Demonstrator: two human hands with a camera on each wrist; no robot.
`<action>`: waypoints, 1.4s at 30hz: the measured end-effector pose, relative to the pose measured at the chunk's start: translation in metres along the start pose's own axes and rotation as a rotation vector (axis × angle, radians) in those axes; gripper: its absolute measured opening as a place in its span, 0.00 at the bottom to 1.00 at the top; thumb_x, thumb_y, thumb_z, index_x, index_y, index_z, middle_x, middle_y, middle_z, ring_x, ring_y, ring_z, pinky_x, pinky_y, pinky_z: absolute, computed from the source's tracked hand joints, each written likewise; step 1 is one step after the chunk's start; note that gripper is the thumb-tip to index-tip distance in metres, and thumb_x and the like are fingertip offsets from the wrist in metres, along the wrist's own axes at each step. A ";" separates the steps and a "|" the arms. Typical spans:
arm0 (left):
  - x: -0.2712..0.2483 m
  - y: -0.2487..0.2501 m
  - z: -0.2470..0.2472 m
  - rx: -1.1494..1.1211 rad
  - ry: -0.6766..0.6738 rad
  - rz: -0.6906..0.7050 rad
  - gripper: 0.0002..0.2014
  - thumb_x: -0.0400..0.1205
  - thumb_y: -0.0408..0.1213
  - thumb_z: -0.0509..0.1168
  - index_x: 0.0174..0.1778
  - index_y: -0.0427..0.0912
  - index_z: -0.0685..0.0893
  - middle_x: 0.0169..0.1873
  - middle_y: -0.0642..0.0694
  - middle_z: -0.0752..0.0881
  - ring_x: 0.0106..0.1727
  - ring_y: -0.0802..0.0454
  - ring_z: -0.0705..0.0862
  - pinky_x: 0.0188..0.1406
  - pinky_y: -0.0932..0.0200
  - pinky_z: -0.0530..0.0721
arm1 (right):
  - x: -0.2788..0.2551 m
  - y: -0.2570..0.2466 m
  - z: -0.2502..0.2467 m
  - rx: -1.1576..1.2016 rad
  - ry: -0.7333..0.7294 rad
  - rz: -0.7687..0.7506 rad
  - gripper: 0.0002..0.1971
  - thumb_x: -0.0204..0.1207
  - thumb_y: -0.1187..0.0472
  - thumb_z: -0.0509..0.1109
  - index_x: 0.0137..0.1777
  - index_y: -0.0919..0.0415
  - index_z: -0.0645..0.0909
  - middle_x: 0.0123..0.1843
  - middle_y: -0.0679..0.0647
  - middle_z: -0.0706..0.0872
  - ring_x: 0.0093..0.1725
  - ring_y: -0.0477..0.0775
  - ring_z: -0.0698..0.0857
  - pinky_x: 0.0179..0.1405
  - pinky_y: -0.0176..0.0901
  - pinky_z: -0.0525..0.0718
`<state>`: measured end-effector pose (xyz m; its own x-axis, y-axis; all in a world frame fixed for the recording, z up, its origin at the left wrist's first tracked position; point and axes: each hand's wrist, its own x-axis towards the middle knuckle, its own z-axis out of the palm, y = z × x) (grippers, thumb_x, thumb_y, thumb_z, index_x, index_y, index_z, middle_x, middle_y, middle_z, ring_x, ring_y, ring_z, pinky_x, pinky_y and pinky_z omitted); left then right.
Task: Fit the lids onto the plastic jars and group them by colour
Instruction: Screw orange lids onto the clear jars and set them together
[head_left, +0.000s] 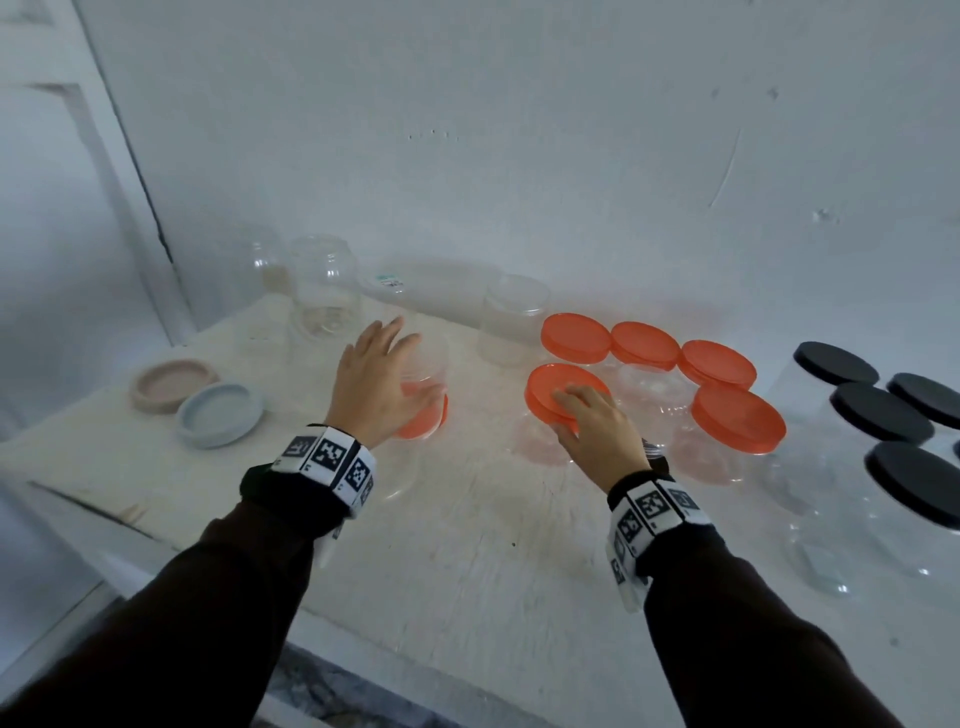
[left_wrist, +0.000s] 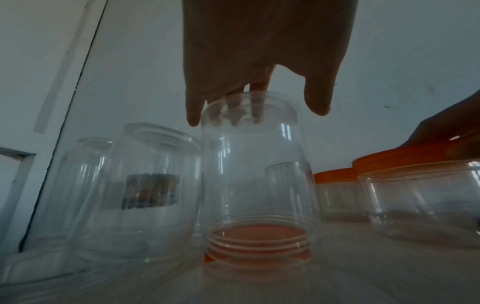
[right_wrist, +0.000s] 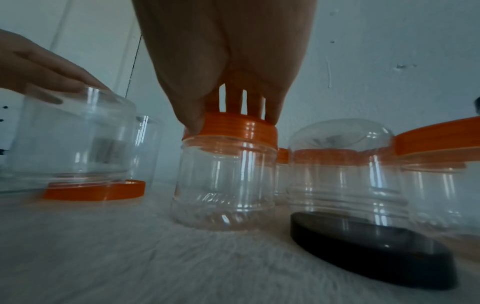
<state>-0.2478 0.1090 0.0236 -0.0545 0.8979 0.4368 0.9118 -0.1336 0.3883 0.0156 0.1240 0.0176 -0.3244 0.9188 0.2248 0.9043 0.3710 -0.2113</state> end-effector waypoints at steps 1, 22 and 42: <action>-0.001 -0.001 0.001 -0.005 -0.021 -0.010 0.40 0.68 0.65 0.61 0.72 0.42 0.73 0.77 0.43 0.66 0.80 0.41 0.58 0.76 0.41 0.60 | 0.005 0.001 0.000 0.003 -0.012 0.013 0.21 0.81 0.59 0.62 0.73 0.60 0.71 0.74 0.56 0.72 0.73 0.60 0.69 0.67 0.52 0.71; 0.002 0.000 -0.007 -0.170 -0.110 -0.100 0.33 0.71 0.48 0.74 0.73 0.51 0.73 0.79 0.41 0.57 0.78 0.42 0.52 0.72 0.43 0.64 | 0.037 0.014 0.010 0.078 0.016 0.102 0.22 0.80 0.62 0.63 0.73 0.61 0.72 0.74 0.59 0.71 0.73 0.62 0.69 0.68 0.54 0.71; -0.042 0.042 0.001 -0.322 -0.358 0.159 0.33 0.70 0.56 0.73 0.71 0.59 0.73 0.78 0.51 0.58 0.78 0.51 0.55 0.76 0.46 0.58 | 0.037 0.015 0.004 0.137 0.036 0.121 0.21 0.79 0.60 0.66 0.72 0.59 0.74 0.73 0.56 0.73 0.74 0.57 0.69 0.69 0.48 0.68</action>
<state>-0.2073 0.0662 0.0211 0.2695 0.9358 0.2272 0.7226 -0.3524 0.5946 0.0159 0.1636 0.0187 -0.2032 0.9534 0.2230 0.8891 0.2751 -0.3658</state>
